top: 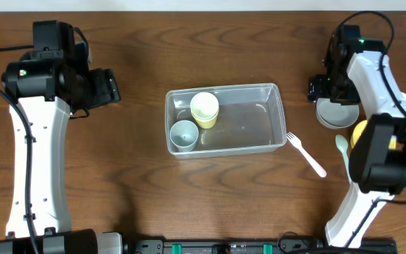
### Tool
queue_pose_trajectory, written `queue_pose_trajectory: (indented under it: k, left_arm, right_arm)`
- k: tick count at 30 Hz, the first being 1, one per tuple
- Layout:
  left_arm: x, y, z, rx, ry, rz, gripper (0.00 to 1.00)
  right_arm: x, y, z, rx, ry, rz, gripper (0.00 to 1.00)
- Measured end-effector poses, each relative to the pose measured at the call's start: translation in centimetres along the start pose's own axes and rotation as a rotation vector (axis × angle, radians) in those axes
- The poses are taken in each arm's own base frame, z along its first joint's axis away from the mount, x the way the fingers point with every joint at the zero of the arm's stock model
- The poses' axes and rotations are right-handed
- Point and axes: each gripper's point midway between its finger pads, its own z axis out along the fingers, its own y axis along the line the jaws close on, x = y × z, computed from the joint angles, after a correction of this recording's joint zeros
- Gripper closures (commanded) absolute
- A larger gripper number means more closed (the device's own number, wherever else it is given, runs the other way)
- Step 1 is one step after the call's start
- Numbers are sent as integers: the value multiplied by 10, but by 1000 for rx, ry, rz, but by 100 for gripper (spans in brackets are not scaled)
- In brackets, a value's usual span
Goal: Pack container
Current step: 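Reach the right gripper to the white bowl and grasp its rim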
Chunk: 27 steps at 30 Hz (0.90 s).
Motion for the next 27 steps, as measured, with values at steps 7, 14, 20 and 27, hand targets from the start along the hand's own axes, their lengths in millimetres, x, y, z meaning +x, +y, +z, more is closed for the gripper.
queue_pose_trajectory:
  k: [7, 14, 20, 27]
  left_arm:
    - [0, -1, 0, 4, 1, 0, 20]
    - [0, -1, 0, 5, 1, 0, 20]
    - [1, -1, 0, 7, 4, 0, 20]
    - [1, -1, 0, 7, 6, 0, 20]
  right_arm:
    - [8, 5, 34, -9, 88, -9, 57]
    - [9, 6, 40, -10, 103, -12, 99]
    - [9, 3, 39, 6, 101, -5, 99]
    - [9, 6, 35, 4, 107, -8, 99]
